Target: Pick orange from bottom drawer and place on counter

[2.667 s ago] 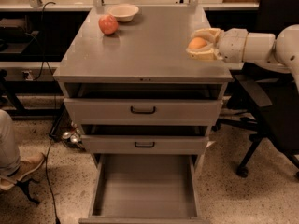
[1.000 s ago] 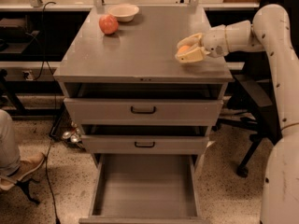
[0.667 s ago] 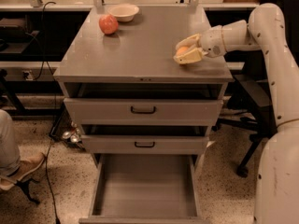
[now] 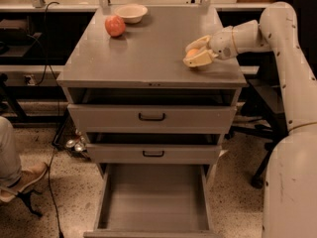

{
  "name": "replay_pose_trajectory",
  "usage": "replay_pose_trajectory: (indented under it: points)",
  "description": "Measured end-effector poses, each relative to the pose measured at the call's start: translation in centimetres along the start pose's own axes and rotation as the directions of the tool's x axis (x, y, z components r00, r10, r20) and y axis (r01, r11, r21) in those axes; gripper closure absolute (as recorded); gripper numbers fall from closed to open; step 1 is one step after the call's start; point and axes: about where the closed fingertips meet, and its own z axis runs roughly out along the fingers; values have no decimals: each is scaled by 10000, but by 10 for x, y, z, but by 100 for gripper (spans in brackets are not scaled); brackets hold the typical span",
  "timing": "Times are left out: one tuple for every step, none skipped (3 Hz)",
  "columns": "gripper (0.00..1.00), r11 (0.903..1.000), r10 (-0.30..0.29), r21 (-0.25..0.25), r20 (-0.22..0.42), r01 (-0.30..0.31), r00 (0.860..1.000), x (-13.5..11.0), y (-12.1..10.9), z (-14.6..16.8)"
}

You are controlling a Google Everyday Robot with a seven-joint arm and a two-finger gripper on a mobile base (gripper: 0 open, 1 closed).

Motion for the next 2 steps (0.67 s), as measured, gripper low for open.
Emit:
replay_pose_trajectory:
  points:
    - [29,10000,-15,63,-50,15,10000,2,-4,1]
    - [6,10000,-21,84,-54,21,10000,3,-6,1]
